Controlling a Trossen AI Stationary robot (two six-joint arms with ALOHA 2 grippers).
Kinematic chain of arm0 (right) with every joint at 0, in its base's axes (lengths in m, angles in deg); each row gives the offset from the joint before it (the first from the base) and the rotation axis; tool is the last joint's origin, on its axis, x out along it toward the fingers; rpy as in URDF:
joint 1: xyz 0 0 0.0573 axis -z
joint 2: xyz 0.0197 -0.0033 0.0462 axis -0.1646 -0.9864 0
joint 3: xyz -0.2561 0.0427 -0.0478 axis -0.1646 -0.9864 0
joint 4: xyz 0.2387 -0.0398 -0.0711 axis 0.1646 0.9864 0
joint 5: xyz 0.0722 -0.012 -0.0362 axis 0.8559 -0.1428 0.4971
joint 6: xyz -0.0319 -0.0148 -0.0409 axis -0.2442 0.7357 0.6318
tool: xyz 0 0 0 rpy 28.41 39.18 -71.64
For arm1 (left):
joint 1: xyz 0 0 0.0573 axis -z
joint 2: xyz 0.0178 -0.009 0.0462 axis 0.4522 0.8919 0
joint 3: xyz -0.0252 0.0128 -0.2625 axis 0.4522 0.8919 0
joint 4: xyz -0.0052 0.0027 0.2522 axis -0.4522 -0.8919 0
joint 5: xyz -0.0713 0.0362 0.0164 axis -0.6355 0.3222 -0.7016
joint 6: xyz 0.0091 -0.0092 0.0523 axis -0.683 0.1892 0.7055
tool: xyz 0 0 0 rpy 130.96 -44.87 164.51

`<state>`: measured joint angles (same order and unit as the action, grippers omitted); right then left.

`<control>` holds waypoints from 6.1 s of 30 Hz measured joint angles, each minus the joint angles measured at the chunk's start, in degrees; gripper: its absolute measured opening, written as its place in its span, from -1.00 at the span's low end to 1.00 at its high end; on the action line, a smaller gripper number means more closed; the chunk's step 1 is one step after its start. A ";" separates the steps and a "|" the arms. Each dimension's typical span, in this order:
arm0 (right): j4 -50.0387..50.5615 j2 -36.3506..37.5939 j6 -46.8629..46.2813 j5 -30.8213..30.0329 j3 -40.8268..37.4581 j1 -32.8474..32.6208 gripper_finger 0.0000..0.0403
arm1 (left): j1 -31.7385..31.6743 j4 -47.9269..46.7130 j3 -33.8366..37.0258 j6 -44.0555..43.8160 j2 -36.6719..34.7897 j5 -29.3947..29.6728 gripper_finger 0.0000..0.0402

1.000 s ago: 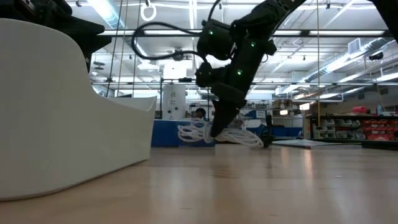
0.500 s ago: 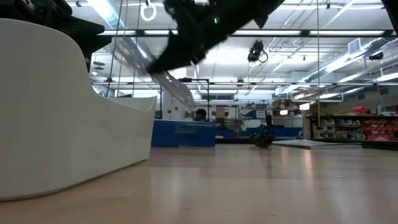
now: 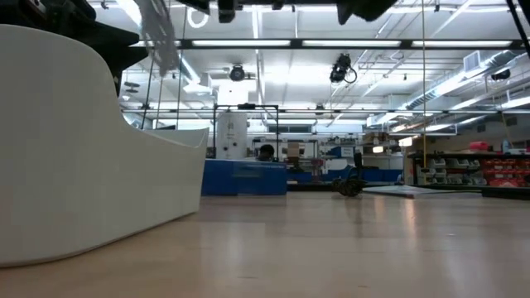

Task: Pick and place USB-C Cables
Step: Put the white charger cable into the white bin, then put the black charger cable into the white bin

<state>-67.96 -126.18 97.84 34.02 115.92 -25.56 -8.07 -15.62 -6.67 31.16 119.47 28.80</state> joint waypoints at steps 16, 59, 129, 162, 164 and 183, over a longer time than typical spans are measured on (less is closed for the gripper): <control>-8.23 -13.81 26.05 0.58 6.35 -3.25 -0.60 | 0.01 0.36 0.00 0.00 0.00 0.01 -0.34; 21.38 -8.03 32.07 -11.94 6.40 -7.53 -0.17 | 0.00 0.30 0.00 0.00 -0.01 0.01 -0.34; 22.32 -6.08 11.79 -2.13 6.40 -2.72 0.03 | 0.01 -0.05 0.00 0.00 0.00 0.02 -0.34; 82.19 21.24 -38.82 -17.26 -0.22 30.21 0.04 | 0.00 -0.04 -0.01 -0.01 0.00 0.02 -0.34; 81.99 21.24 -40.57 -12.97 -1.80 33.27 0.04 | -0.01 -0.05 -0.02 0.00 -0.02 0.02 -0.34; 73.70 21.17 -44.79 0.05 -14.07 41.36 0.18 | -0.01 -0.04 -0.02 0.00 -0.01 0.01 -0.34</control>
<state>5.75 -105.01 53.04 34.07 101.86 15.80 -8.08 -15.66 -6.69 31.16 119.47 28.81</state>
